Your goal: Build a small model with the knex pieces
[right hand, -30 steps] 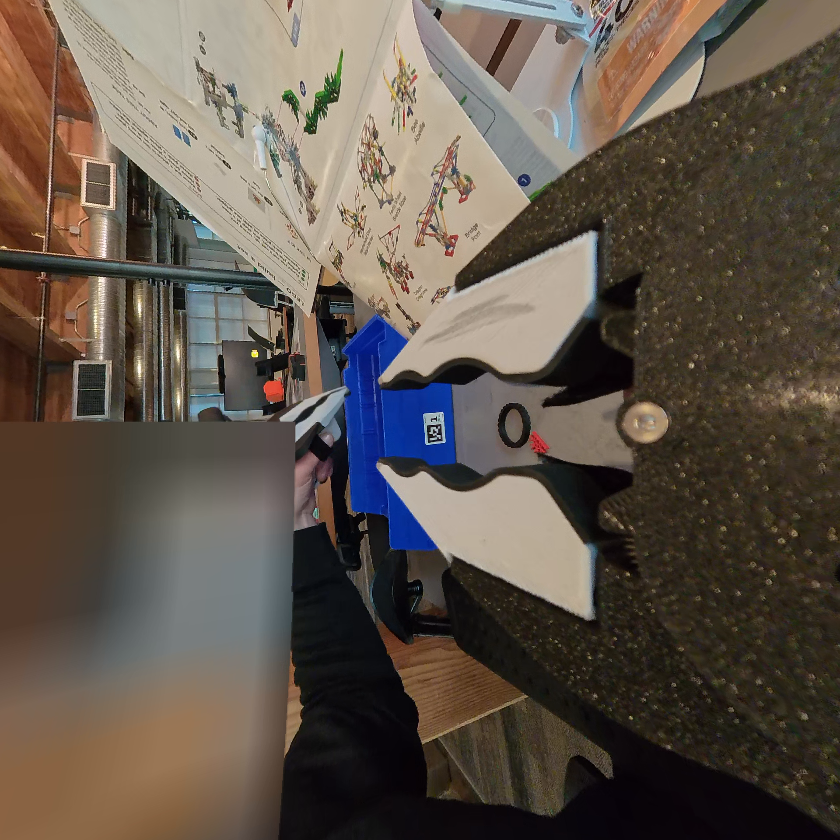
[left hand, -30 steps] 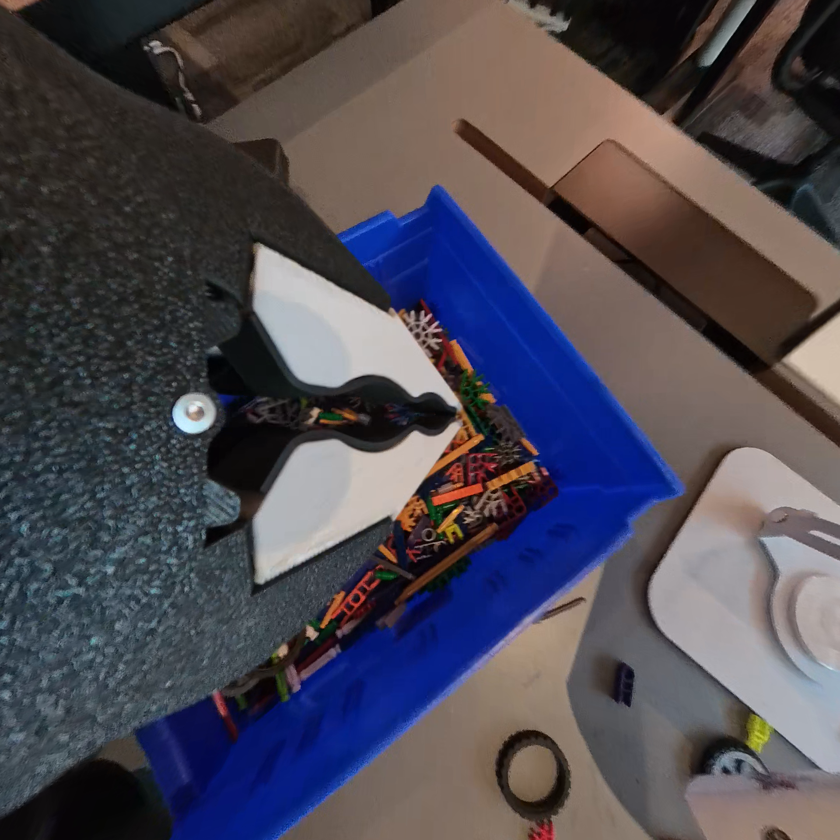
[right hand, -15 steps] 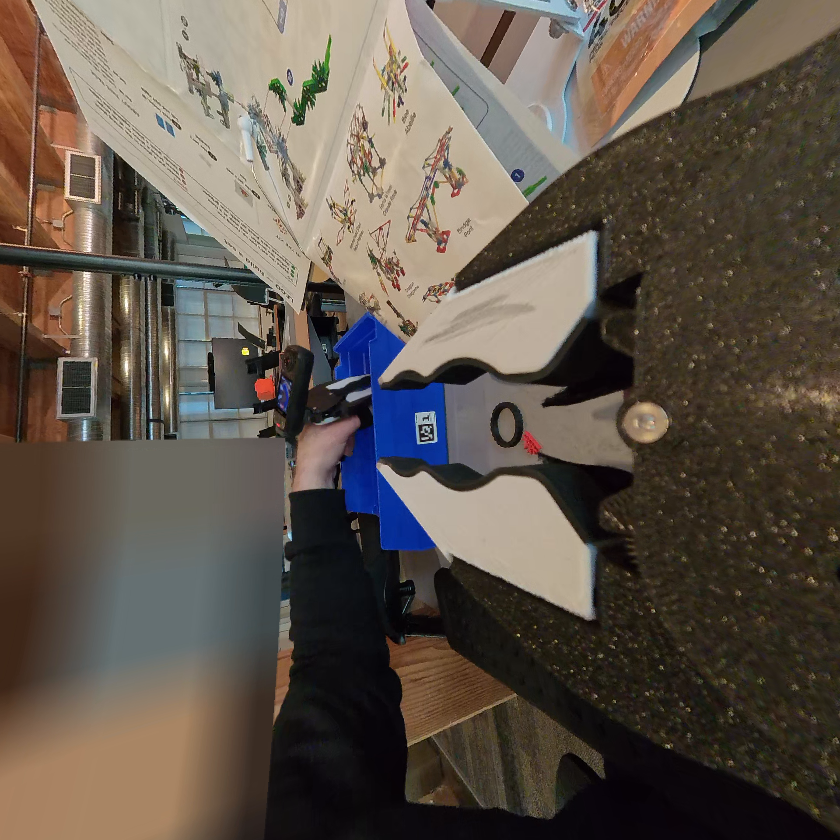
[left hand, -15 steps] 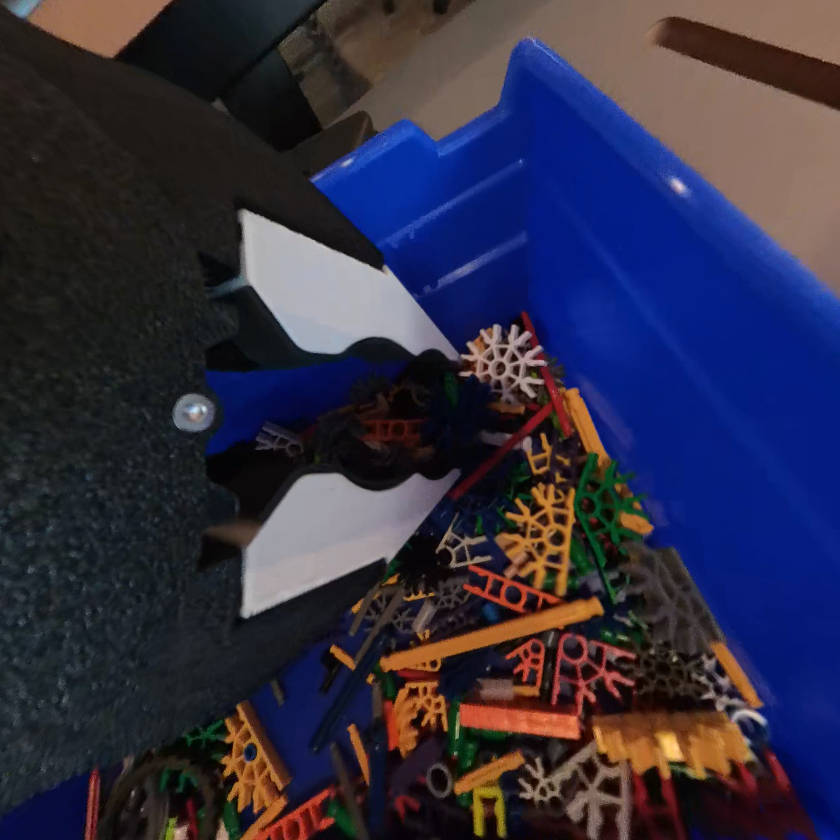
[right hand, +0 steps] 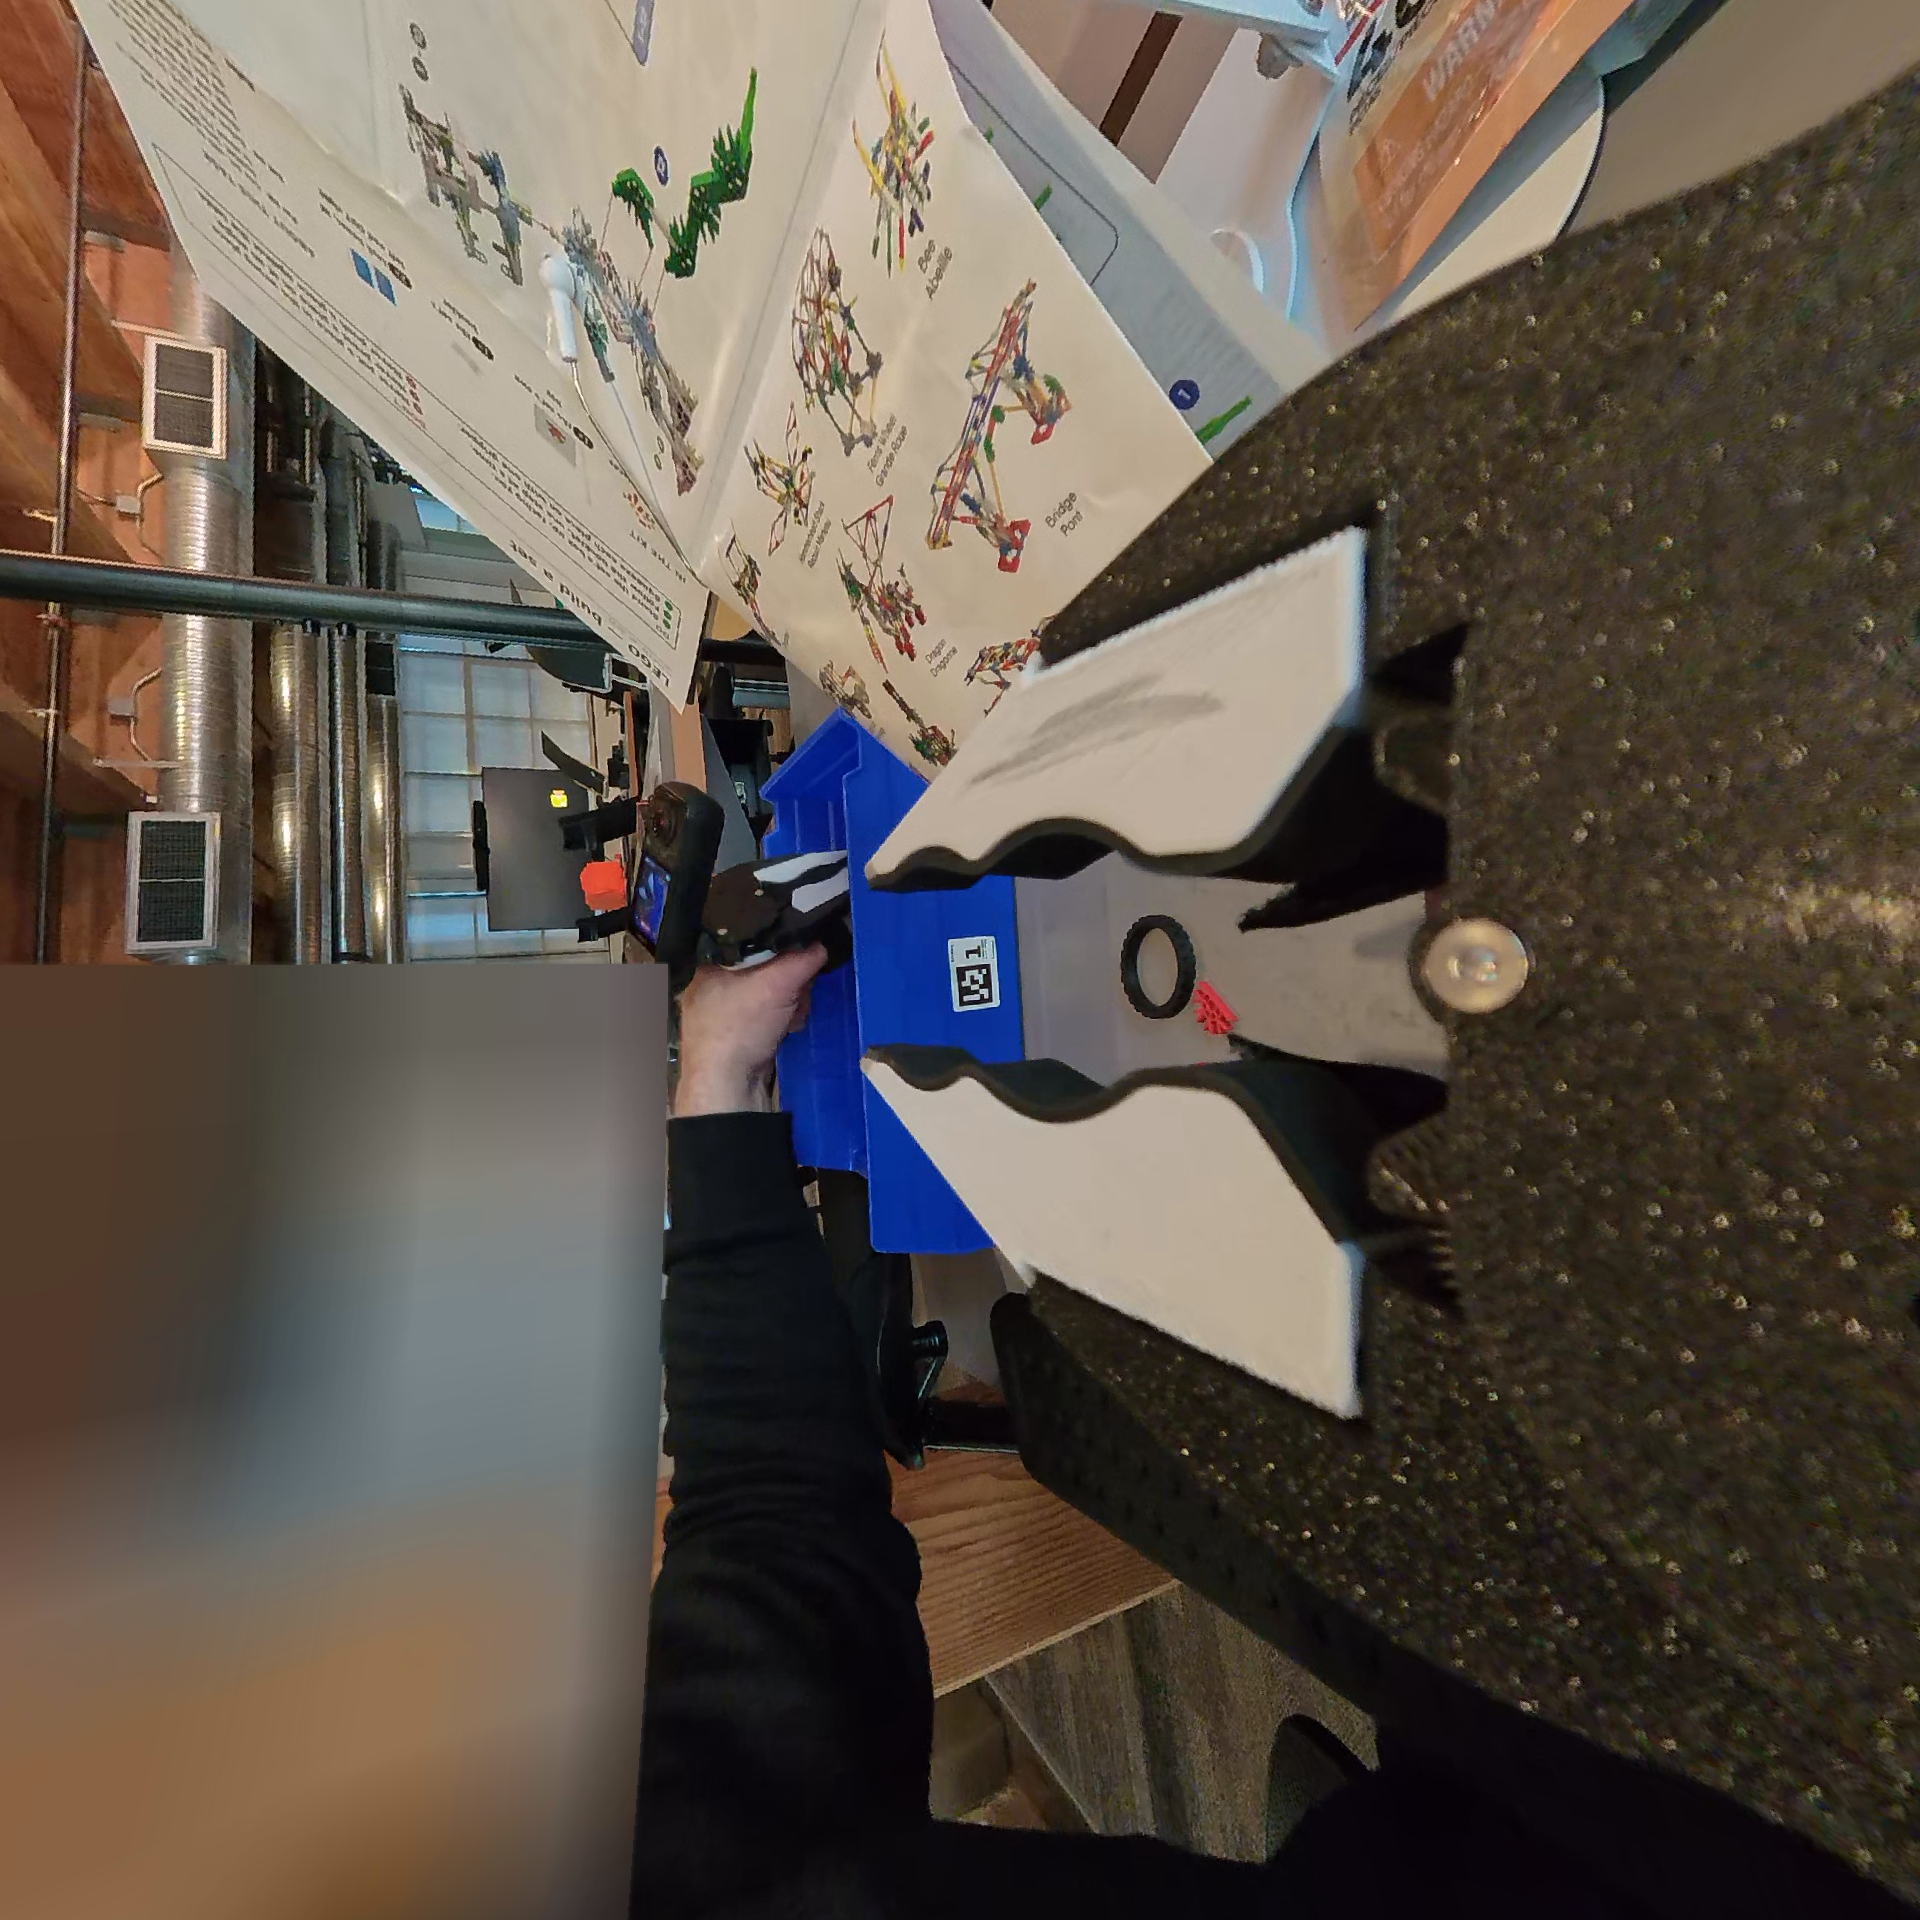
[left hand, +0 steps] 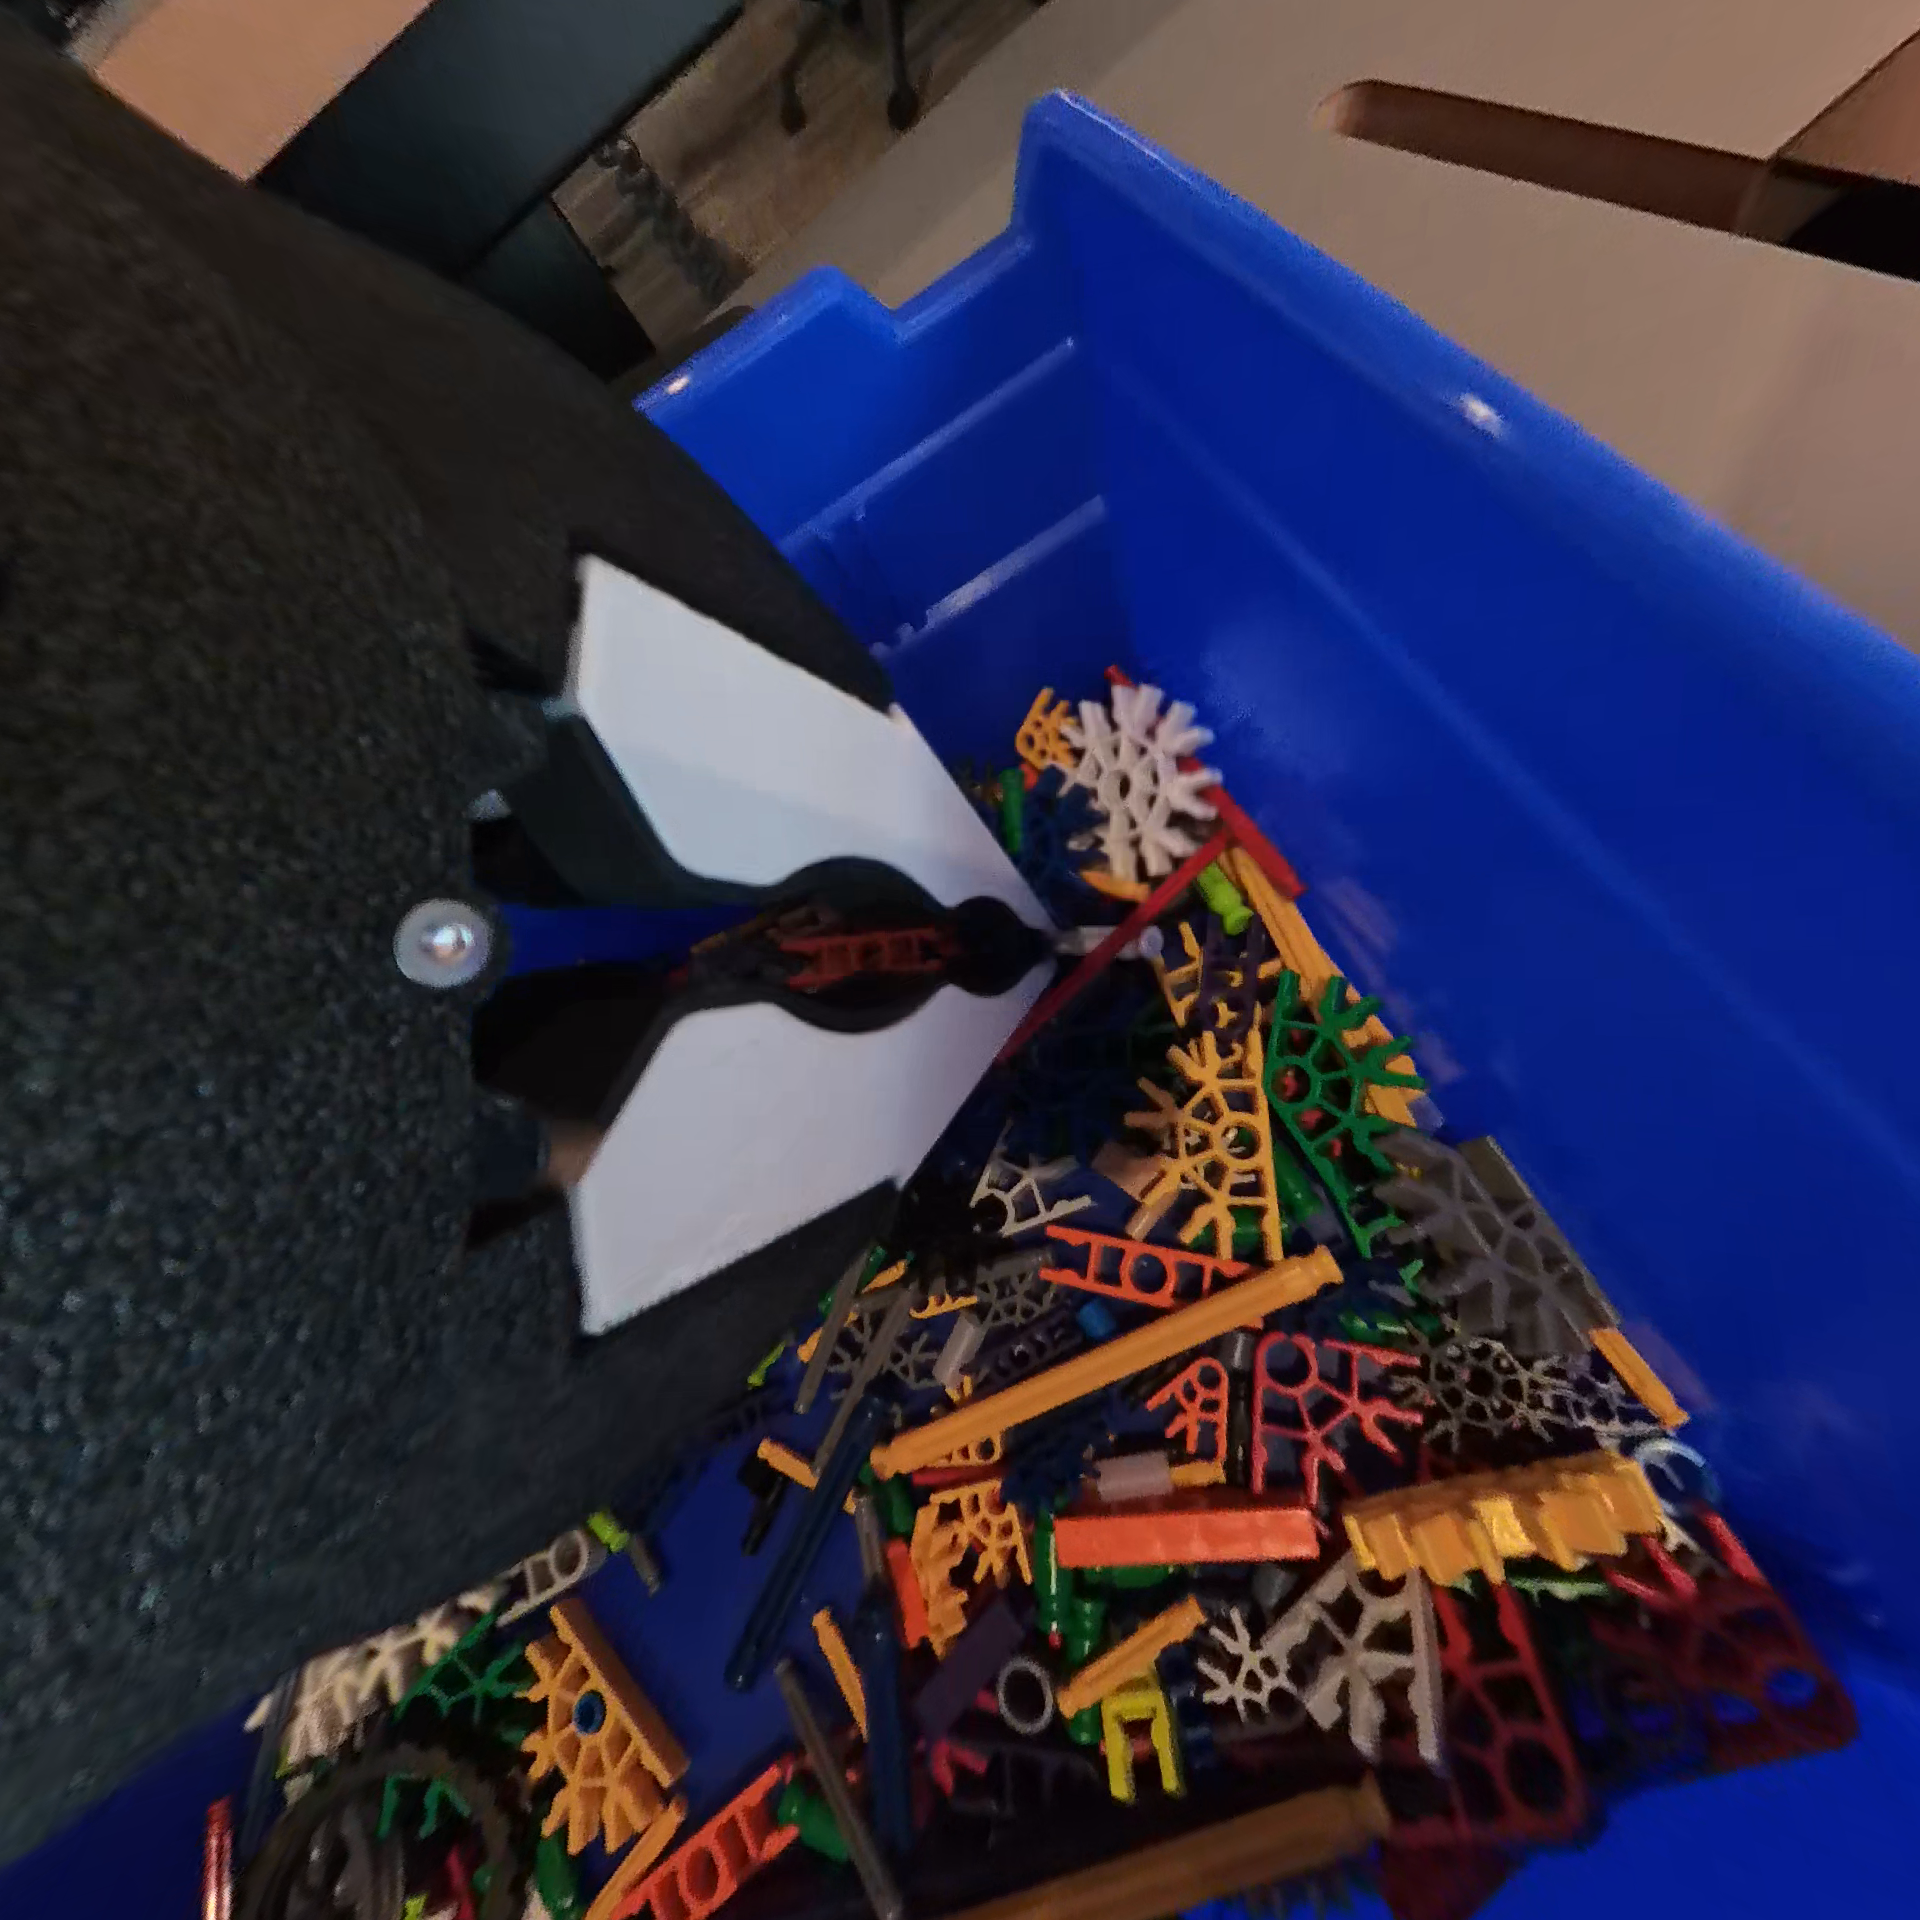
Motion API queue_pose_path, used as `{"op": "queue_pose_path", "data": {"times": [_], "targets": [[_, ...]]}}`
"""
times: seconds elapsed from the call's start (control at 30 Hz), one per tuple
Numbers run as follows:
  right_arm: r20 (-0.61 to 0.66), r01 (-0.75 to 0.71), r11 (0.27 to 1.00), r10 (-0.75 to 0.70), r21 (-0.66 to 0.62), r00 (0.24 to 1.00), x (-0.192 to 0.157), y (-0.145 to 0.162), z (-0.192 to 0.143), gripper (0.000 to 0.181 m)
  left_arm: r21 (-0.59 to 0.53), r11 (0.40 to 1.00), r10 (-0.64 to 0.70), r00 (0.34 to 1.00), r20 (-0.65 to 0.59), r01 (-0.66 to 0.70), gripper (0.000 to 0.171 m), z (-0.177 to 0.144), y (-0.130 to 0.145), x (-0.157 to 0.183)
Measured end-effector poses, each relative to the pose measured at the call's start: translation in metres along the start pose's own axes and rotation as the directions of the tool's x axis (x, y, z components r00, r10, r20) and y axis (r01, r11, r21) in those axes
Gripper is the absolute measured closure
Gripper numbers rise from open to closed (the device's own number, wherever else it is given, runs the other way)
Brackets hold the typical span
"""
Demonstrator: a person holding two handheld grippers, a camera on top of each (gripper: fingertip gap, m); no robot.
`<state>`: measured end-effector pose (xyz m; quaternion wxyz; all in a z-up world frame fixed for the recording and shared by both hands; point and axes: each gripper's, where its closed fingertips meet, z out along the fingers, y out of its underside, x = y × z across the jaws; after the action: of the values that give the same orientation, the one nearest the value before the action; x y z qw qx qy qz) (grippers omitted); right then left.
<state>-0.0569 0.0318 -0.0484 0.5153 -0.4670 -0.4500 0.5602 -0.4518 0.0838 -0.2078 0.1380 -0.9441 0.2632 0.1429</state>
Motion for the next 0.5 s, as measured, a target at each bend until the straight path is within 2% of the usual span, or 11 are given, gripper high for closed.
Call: {"op": "queue_pose_path", "data": {"times": [0.33,0.5], "targets": [[-0.001,-0.002,1.000,0.002,-0.004,1.000,0.001,0.001,0.000,0.152,0.078,0.997,0.006,0.999,0.053,-0.011,0.171,-0.017,-0.006,-0.008],[0.003,-0.001,1.000,0.001,-0.002,1.000,-0.001,0.001,0.001,0.152,0.071,0.997,-0.004,0.998,0.064,-0.001,0.171,-0.022,0.000,-0.014]]}}
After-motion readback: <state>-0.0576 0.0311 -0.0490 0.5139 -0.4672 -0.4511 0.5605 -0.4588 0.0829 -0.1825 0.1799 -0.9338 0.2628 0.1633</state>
